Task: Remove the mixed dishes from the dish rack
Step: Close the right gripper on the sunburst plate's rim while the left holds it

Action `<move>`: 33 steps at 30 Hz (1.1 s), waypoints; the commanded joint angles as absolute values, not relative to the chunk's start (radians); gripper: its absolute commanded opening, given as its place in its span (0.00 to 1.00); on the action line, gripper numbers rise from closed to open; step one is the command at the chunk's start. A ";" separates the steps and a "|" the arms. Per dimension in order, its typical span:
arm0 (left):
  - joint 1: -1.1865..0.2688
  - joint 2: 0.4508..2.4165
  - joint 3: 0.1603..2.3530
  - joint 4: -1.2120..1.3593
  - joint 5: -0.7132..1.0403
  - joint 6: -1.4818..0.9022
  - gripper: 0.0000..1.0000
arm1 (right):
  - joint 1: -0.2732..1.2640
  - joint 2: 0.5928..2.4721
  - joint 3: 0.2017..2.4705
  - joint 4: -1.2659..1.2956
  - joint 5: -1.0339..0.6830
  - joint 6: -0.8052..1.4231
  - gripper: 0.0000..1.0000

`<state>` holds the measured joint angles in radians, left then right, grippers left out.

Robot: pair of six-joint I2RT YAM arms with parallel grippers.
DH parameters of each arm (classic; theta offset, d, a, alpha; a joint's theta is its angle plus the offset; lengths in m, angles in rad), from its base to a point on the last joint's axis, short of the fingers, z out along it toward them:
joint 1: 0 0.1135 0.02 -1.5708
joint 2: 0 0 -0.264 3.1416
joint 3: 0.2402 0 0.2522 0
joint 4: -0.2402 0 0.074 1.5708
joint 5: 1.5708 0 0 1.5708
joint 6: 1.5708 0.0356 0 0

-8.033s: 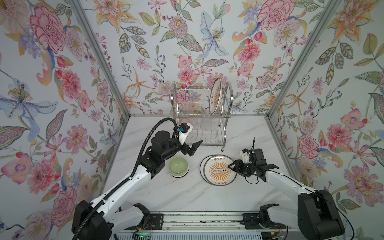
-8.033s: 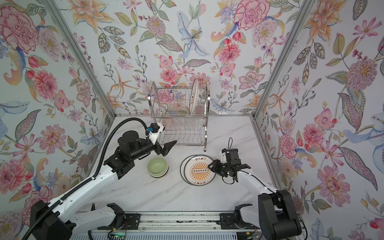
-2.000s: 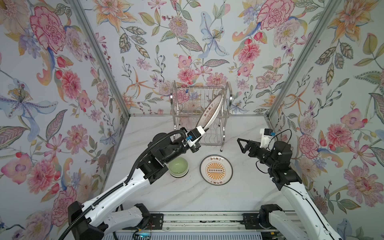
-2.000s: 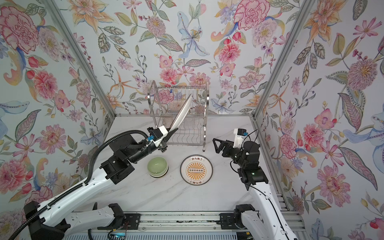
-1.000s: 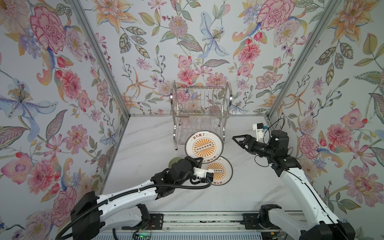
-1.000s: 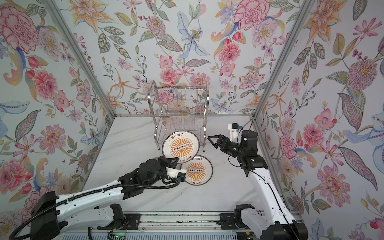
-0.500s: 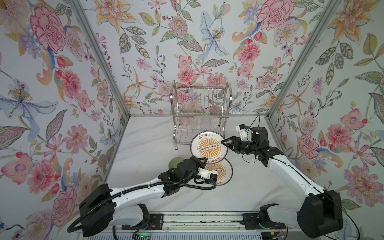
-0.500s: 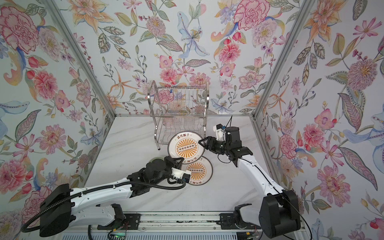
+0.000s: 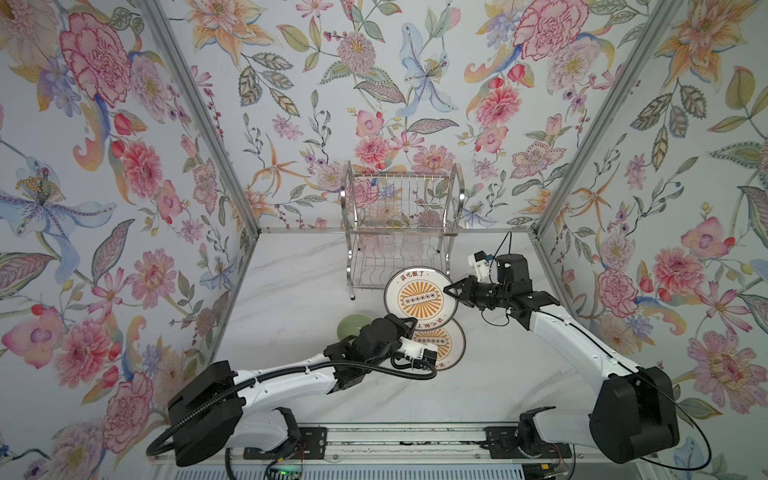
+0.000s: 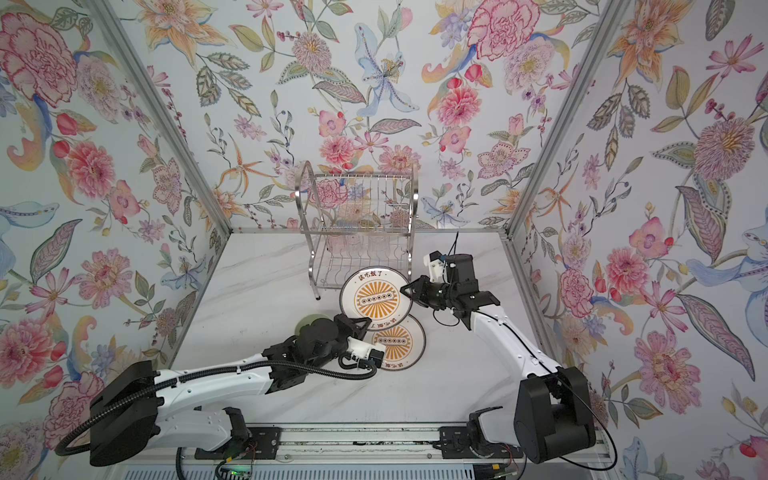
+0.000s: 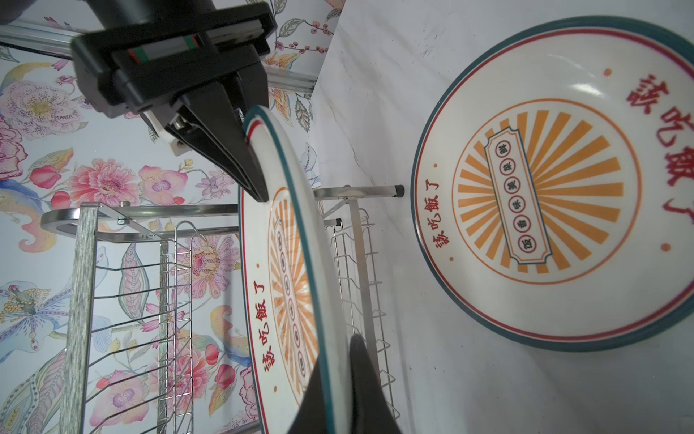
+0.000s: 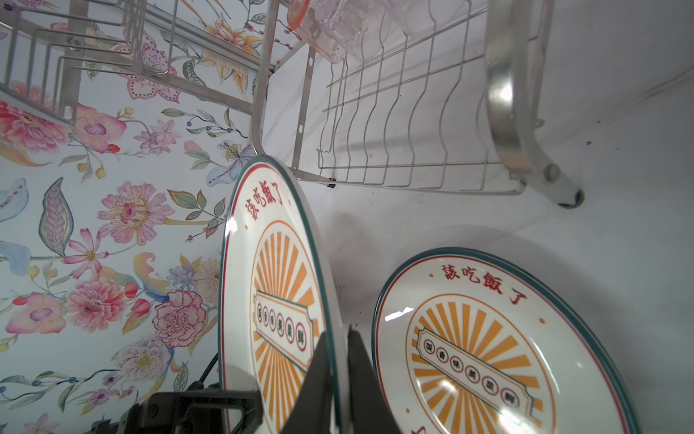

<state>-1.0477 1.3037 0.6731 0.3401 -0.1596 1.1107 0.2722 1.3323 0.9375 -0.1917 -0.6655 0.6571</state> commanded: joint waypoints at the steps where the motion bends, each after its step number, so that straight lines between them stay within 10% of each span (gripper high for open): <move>1: -1.061 1.313 0.722 0.430 -0.153 1.126 0.00 | 0.268 1.324 0.970 -0.224 -0.660 0.639 0.03; 7: -1.060 1.328 0.692 0.592 -0.229 1.126 0.04 | 0.249 1.258 0.960 -0.198 -0.624 0.635 0.00; 11: -1.059 1.312 0.699 0.644 -0.265 1.082 0.80 | 0.220 1.200 0.948 -0.194 -0.575 0.633 0.00; 13: -1.060 1.289 0.692 0.649 -0.254 1.074 0.99 | 0.202 1.167 0.939 -0.196 -0.543 0.619 0.00; 33: -0.796 1.015 0.812 0.209 0.162 0.354 0.99 | 0.141 0.993 0.742 -0.362 -0.419 0.481 0.00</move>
<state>-0.8536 1.0439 0.7708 0.3279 -0.0025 0.5568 0.1272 0.9920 0.7650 -0.3832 -0.4023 0.4854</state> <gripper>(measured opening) 0.993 0.073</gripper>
